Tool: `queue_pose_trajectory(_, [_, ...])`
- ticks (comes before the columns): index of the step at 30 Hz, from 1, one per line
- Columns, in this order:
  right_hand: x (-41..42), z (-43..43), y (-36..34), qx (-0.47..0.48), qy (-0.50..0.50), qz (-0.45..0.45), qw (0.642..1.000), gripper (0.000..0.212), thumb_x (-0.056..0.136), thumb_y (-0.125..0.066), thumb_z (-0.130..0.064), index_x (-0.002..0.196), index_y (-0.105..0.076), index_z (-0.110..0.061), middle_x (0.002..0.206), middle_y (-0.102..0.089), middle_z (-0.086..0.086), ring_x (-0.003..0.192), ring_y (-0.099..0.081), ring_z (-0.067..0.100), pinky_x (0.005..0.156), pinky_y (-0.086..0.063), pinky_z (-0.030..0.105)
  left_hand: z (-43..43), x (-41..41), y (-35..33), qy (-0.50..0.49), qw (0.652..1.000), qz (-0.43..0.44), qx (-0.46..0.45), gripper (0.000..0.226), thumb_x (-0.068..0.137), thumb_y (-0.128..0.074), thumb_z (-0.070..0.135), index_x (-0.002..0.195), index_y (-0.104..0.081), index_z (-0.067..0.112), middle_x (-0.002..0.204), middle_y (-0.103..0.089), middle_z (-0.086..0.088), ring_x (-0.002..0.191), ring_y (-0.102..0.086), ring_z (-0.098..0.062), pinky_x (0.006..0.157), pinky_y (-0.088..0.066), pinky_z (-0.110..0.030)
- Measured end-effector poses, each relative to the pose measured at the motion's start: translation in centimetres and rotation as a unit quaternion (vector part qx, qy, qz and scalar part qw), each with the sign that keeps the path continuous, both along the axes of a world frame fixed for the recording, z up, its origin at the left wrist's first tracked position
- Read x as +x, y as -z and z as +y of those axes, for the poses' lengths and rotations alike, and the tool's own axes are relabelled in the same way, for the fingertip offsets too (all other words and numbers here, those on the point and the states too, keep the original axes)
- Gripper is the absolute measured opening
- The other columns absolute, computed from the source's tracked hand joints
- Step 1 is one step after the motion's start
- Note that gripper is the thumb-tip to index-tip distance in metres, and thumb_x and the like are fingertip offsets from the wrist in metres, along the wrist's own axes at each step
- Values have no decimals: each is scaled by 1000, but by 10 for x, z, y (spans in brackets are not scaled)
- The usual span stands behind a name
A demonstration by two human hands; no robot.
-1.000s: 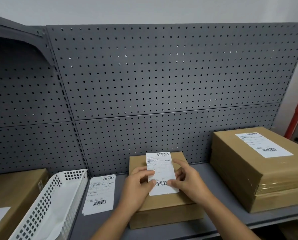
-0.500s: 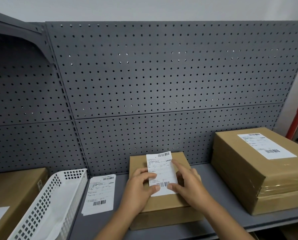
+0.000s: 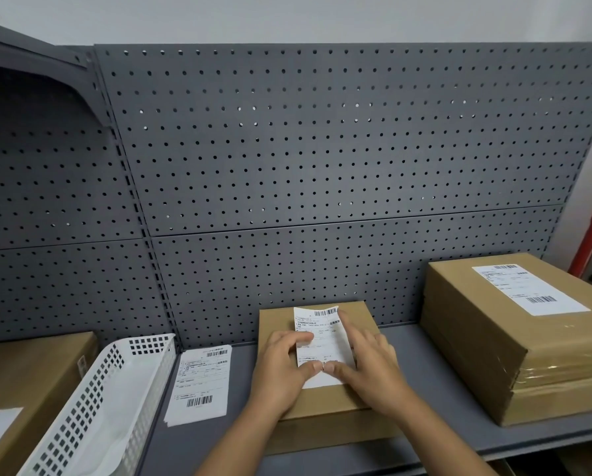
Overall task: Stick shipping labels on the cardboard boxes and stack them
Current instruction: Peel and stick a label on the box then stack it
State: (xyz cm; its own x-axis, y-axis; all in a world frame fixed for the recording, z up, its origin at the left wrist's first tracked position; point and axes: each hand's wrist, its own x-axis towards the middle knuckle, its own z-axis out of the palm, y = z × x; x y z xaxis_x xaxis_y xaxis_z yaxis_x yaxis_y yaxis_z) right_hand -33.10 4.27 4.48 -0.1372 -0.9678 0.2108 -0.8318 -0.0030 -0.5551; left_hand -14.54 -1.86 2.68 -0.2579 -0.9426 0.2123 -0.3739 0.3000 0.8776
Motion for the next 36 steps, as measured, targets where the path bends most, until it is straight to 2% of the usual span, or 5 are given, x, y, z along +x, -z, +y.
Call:
queue_pose_trajectory(7, [-6, -6, 2, 14, -8, 31, 999, 85, 99, -57, -36, 158, 3, -49, 139, -48, -9, 132, -37, 21, 96, -25, 30, -4, -1, 4, -13, 1000, -15, -20, 38, 80, -85, 12, 91, -71, 46, 109, -62, 16, 105, -64, 0, 99, -52, -25])
queue_pose_trajectory(18, [15, -39, -9, 26, 70, 49, 996, 84, 90, -57, -65, 157, -26, -25, 130, -59, 7, 122, -55, 27, 98, -45, 38, -27, -7, -10, -55, 997, -44, 27, 34, 77, -88, 40, 107, -72, 35, 107, -67, 16, 88, -60, 1, 81, -55, -30])
queue_pose_trajectory(27, [12, -41, 5, -28, 85, 32, 995, 76, 100, -54, -31, 163, -12, -26, 110, -62, 2, 104, -58, 23, 86, -48, 38, -24, -6, -2, -96, 990, -95, -33, 30, 95, -70, 21, 122, -70, 34, 119, -66, 18, 97, -64, -3, 91, -57, -36])
queue_pose_trajectory(32, [19, -51, -4, 18, 121, 81, 989, 57, 98, -38, -62, 127, -49, -14, 114, -67, 3, 105, -64, 27, 71, -37, 34, -33, -11, -17, -114, 981, -150, -36, 37, 94, -68, 45, 129, -64, 36, 118, -67, 16, 105, -66, -8, 83, -55, -32])
queue_pose_trajectory(36, [28, -60, -13, 67, 156, 160, 972, 60, 98, -29, -70, 117, -51, -18, 110, -66, 2, 97, -67, 26, 68, -39, 35, -36, -16, -23, -136, 962, -227, -70, 43, 94, -63, 57, 131, -62, 36, 120, -66, 14, 110, -64, -12, 77, -48, -29])
